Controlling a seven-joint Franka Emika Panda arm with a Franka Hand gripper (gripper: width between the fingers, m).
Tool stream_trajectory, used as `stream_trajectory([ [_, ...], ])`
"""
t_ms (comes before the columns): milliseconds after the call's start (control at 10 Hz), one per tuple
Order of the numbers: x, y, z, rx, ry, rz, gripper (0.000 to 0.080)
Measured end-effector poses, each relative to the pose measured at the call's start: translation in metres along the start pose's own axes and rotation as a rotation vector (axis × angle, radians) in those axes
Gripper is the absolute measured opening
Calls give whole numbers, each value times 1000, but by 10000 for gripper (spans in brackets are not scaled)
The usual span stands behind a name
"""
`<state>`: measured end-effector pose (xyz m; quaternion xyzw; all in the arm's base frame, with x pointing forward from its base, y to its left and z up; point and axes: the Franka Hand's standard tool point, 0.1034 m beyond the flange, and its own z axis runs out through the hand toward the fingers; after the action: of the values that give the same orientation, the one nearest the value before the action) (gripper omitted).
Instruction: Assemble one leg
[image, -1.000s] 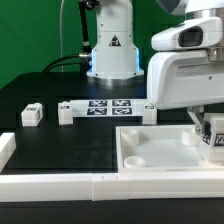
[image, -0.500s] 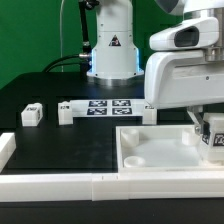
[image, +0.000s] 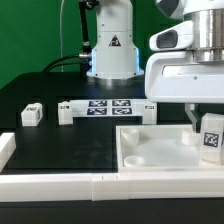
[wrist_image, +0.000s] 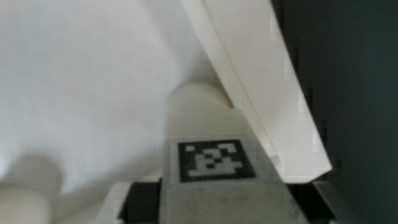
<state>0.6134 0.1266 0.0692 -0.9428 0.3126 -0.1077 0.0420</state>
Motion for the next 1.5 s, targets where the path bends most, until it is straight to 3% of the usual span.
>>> stream_trajectory([
  [200, 0, 1, -1, -1, -1, 250, 297],
  [600, 3, 2, -2, 8, -30, 419, 297],
  [700, 2, 2, -2, 9, -30, 407, 386],
  [800, 3, 2, -2, 10, -29, 301, 522],
  [900, 4, 4, -2, 11, -27, 130, 522],
  [1000, 6, 6, -2, 12, -26, 3, 623],
  [1500, 8, 7, -4, -18, -83, -642, 649],
])
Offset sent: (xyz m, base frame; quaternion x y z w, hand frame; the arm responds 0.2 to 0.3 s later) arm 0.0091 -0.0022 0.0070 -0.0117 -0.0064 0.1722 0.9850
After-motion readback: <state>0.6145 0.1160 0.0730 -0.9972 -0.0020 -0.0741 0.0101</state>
